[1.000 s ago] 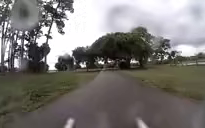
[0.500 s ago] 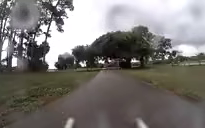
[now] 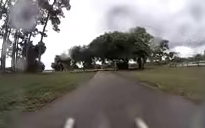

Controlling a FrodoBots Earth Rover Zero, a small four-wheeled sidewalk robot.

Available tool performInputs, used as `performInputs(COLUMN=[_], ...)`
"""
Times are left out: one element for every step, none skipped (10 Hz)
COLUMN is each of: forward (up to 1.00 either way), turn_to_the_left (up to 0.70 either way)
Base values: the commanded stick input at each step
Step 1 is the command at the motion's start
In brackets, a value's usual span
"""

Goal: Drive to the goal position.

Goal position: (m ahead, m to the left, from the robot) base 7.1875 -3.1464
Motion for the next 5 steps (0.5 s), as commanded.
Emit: performInputs(forward=[1.00,1.00,1.00,1.00,1.00], turn_to_the_left=[0.00,0.00,0.00,0.00,0.00])
